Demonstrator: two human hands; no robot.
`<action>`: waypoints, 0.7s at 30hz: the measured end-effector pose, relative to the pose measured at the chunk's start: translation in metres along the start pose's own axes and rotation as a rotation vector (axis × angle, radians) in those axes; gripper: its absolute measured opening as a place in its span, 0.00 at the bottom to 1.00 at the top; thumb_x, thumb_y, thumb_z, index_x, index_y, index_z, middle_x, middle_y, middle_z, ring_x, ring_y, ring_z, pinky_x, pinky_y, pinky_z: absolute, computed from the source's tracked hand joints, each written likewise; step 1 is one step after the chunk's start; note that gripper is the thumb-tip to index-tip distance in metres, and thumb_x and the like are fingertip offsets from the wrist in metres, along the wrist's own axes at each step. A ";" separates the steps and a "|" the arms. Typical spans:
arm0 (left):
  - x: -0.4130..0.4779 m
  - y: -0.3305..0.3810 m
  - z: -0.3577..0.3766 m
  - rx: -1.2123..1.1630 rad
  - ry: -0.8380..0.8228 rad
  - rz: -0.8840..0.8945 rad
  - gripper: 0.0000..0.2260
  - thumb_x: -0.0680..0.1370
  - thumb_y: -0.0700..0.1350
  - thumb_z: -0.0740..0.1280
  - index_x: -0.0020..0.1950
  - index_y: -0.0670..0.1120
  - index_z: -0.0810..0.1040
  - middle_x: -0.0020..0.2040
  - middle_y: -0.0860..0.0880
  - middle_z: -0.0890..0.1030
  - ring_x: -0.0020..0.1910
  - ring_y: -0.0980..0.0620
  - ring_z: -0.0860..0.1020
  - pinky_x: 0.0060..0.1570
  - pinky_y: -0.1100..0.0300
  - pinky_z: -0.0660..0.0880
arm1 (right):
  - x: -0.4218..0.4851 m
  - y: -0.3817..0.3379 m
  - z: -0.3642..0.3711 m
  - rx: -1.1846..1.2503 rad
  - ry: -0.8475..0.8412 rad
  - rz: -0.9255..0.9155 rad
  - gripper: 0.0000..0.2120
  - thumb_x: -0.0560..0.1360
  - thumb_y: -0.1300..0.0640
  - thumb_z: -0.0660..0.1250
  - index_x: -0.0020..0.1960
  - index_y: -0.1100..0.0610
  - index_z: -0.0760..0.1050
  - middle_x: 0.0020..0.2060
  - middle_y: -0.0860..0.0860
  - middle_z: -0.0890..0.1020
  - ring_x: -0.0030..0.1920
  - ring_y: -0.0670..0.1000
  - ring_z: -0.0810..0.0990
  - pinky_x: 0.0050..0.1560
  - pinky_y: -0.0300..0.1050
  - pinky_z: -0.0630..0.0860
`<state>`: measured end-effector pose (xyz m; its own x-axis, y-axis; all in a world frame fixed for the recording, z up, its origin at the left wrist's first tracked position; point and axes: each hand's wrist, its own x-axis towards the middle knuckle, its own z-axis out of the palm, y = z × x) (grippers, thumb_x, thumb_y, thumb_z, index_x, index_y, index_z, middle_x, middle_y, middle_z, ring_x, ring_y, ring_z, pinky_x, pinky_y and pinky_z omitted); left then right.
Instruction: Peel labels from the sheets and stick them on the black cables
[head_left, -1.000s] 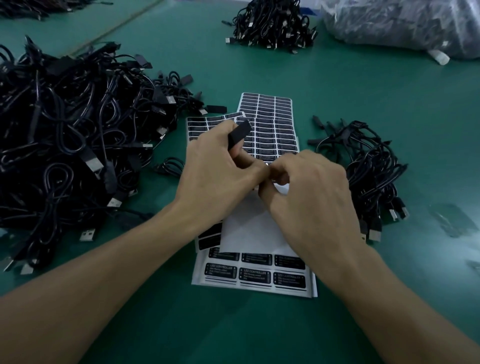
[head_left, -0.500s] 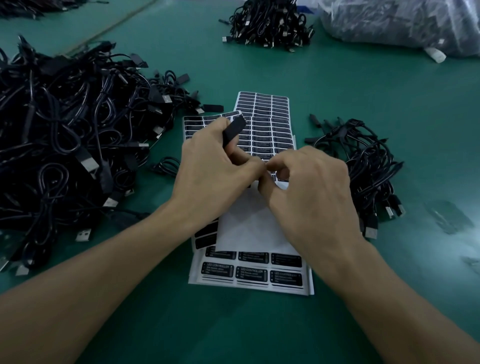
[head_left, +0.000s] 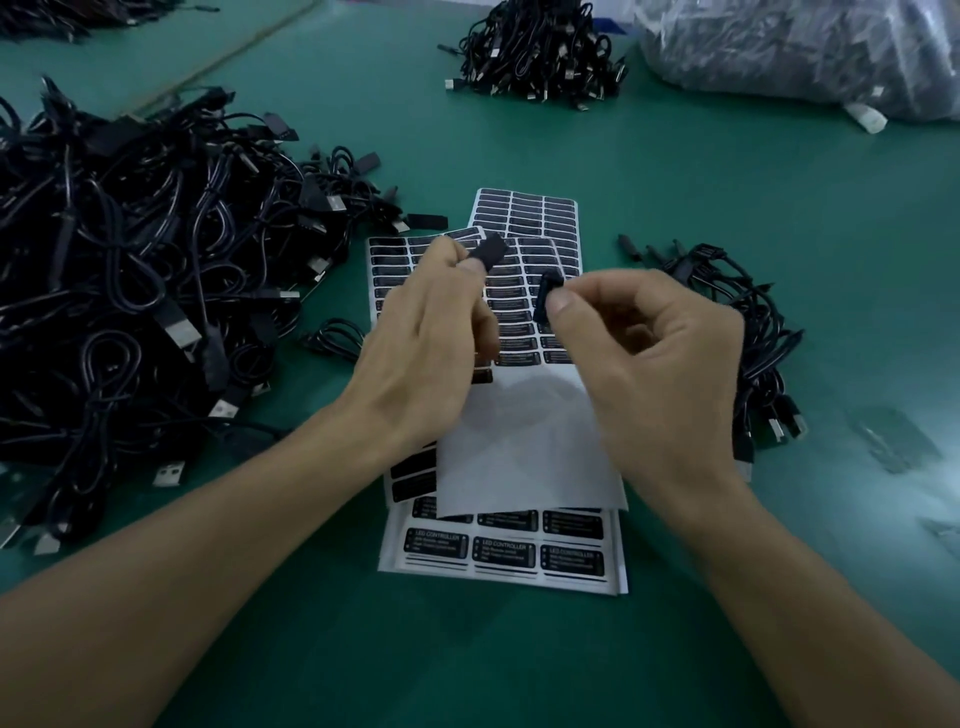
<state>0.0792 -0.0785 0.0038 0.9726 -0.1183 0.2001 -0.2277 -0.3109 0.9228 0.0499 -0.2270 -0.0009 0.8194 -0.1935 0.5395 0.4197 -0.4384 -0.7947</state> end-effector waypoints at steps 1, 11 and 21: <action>0.000 0.000 0.000 0.009 0.008 0.018 0.11 0.77 0.53 0.51 0.41 0.48 0.66 0.33 0.49 0.77 0.31 0.54 0.71 0.35 0.51 0.68 | 0.001 -0.001 0.000 0.143 -0.013 0.063 0.05 0.75 0.61 0.72 0.42 0.52 0.82 0.34 0.44 0.82 0.33 0.41 0.76 0.36 0.35 0.73; 0.000 -0.001 0.002 0.016 0.025 0.225 0.07 0.80 0.45 0.66 0.46 0.50 0.83 0.30 0.55 0.76 0.28 0.59 0.69 0.30 0.62 0.68 | 0.005 -0.004 0.002 0.701 -0.082 0.521 0.06 0.67 0.56 0.73 0.43 0.55 0.84 0.40 0.51 0.84 0.42 0.47 0.80 0.40 0.38 0.75; -0.003 -0.002 0.000 -0.051 -0.080 0.197 0.06 0.75 0.42 0.75 0.48 0.53 0.85 0.35 0.52 0.85 0.31 0.56 0.80 0.31 0.64 0.76 | 0.008 0.003 0.004 0.723 0.008 0.545 0.07 0.75 0.65 0.71 0.41 0.55 0.84 0.35 0.50 0.83 0.37 0.45 0.79 0.39 0.36 0.75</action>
<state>0.0763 -0.0772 0.0019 0.9022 -0.2475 0.3533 -0.4085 -0.2268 0.8841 0.0592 -0.2259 -0.0001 0.9748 -0.2200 0.0369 0.1191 0.3734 -0.9200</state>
